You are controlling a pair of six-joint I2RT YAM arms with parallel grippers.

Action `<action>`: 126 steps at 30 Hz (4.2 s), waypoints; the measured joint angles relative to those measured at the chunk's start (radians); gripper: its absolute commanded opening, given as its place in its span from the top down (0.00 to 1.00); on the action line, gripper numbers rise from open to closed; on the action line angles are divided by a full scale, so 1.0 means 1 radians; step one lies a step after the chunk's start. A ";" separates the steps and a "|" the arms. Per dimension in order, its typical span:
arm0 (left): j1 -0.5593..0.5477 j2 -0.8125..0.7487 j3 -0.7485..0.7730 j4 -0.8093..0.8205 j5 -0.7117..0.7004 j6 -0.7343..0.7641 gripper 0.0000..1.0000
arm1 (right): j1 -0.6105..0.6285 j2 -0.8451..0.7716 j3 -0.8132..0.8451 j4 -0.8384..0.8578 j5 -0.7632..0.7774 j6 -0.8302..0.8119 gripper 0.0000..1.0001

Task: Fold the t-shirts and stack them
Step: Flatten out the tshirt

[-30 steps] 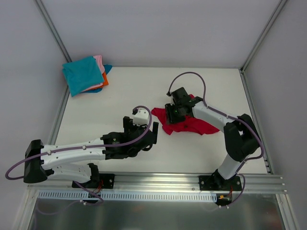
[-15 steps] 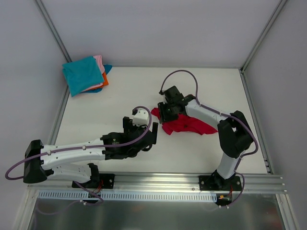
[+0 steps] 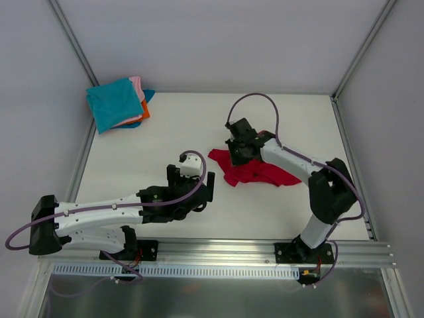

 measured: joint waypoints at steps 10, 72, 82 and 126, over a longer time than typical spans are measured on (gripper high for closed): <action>0.000 0.220 0.079 0.088 0.003 0.017 0.01 | -0.134 -0.477 0.062 -0.197 0.195 -0.076 0.99; 0.193 0.857 0.369 0.290 0.304 -0.111 0.01 | -0.442 -0.579 0.797 -0.694 0.307 -0.169 0.99; 0.198 0.763 0.224 0.485 0.426 -0.108 0.02 | -0.443 -0.593 0.734 -0.694 0.300 -0.169 0.99; 0.199 0.791 0.237 0.666 0.652 -0.181 1.00 | -0.443 -0.625 0.637 -0.670 0.292 -0.172 0.99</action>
